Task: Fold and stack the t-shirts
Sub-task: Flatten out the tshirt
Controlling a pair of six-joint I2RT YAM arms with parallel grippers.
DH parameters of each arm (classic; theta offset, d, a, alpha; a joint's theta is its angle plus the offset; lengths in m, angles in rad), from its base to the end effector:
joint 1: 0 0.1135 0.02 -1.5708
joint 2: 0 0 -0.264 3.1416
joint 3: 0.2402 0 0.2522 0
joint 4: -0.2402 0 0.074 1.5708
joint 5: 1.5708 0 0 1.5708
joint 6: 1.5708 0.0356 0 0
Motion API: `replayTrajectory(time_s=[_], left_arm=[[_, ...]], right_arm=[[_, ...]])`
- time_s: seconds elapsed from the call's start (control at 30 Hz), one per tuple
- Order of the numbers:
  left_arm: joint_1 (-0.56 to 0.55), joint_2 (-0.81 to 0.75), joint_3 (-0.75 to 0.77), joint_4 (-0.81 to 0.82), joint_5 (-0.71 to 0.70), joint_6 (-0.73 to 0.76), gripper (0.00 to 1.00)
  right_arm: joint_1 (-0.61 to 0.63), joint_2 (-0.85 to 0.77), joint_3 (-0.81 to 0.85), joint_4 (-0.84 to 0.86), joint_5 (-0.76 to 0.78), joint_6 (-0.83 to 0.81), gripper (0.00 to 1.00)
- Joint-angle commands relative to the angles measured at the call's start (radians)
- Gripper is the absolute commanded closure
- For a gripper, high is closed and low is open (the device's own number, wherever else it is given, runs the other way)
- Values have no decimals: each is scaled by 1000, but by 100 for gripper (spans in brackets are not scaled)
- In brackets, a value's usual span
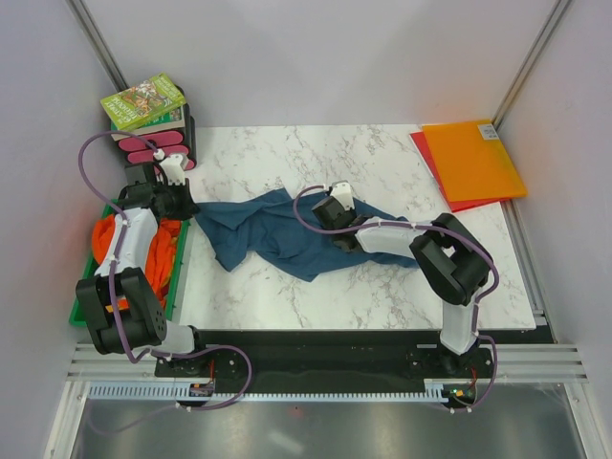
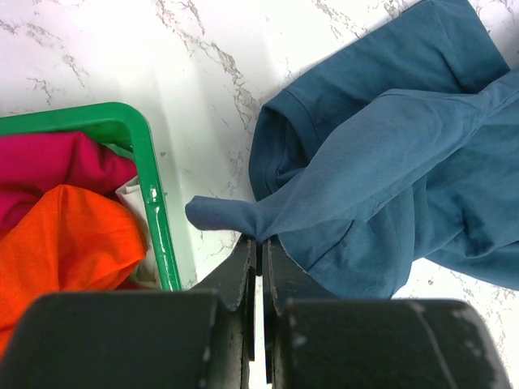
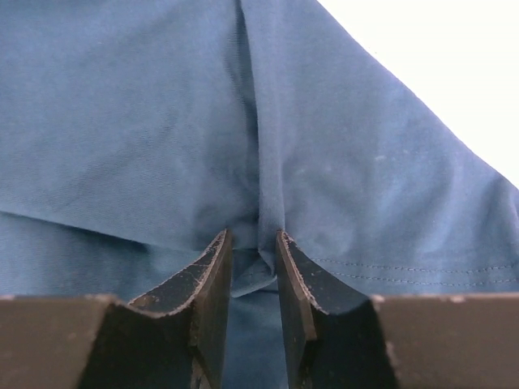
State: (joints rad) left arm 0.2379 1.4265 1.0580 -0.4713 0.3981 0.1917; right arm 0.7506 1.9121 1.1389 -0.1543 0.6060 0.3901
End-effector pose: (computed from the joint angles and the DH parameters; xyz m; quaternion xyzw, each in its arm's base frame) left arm 0.2982 0.0581 0.2630 0.0495 0.9169 -0.1058 0.3817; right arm 0.2972 0.2495 0.1515 -0.0695 0.9077 -0.0754 0.4068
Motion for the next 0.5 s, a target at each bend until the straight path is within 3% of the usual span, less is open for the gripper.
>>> replayTrajectory(time_s=[0.0,0.17,0.3,0.47], left_arm=[[-6,-18,-3,31,-4,32,98],[-5,-20,-1,34,-4,31,98],[-6,-18,-3,34,-2,28,98],[-6,-21,-3,33,1,23,98]], right_arm=[[-16,-30,-25,-19,43,36,66],[-37,-25,-44,-25,35,73,76],[-43,-30,-56,-22,29,78,99],[-43,-65,-59,-16,44,72,100]])
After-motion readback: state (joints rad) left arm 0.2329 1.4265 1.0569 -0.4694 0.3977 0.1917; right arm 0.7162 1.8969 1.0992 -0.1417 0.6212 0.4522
